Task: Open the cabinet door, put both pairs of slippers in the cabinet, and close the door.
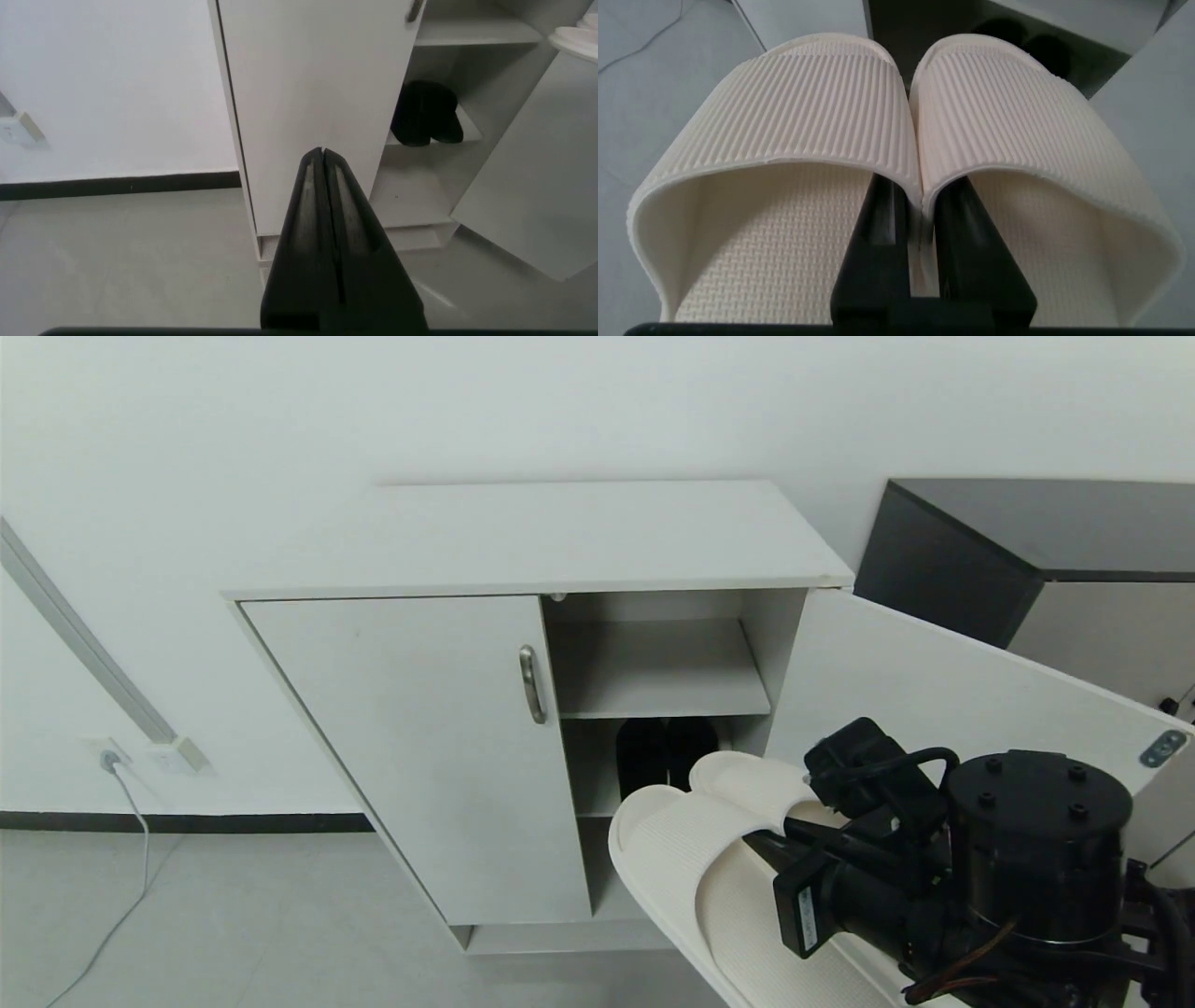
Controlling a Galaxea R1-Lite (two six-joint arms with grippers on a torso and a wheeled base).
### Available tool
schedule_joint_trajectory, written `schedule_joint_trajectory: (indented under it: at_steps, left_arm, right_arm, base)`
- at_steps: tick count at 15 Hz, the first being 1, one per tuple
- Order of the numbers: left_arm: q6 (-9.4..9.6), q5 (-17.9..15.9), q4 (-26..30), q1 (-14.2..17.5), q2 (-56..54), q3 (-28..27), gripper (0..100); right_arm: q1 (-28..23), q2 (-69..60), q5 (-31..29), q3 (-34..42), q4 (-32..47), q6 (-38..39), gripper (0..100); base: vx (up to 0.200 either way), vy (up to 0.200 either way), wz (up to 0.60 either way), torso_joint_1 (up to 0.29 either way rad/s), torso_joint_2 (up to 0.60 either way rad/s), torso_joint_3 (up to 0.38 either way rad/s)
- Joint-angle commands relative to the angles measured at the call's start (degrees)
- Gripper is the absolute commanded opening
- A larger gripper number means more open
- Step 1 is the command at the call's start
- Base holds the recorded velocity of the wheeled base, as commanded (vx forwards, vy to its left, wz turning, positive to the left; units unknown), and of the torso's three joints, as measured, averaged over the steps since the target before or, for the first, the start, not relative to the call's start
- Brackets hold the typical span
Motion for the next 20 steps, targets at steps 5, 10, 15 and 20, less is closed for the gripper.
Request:
schedule_joint_trajectory:
  at_steps: [5,10,15,20]
  left_arm:
    - [0.02,0.0,0.0,0.0,0.0,0.0,0]
    - [0.02,0.0,0.0,0.0,0.0,0.0,0]
    - [0.02,0.0,0.0,0.0,0.0,0.0,0]
    - [0.11,-0.1,0.0,0.0,0.0,0.0,0]
  right_arm:
    - [0.1,0.4,0.1,-0.1,0.0,-0.2,0]
    - [0.1,1.0,0.1,0.0,-0.5,-0.2,0]
    - [0.1,1.7,0.1,0.0,-0.6,-0.2,0]
    - [0.8,3.2,-1.7,-0.3,-0.9,-0.5,0]
  base:
    - [0.0,0.0,0.0,-0.149,0.48,0.327]
    - [0.0,0.0,0.0,-0.1,0.46,0.358]
    - [0.0,0.0,0.0,-0.034,0.41,0.373]
    - [0.0,0.0,0.0,0.0,0.06,0.058]
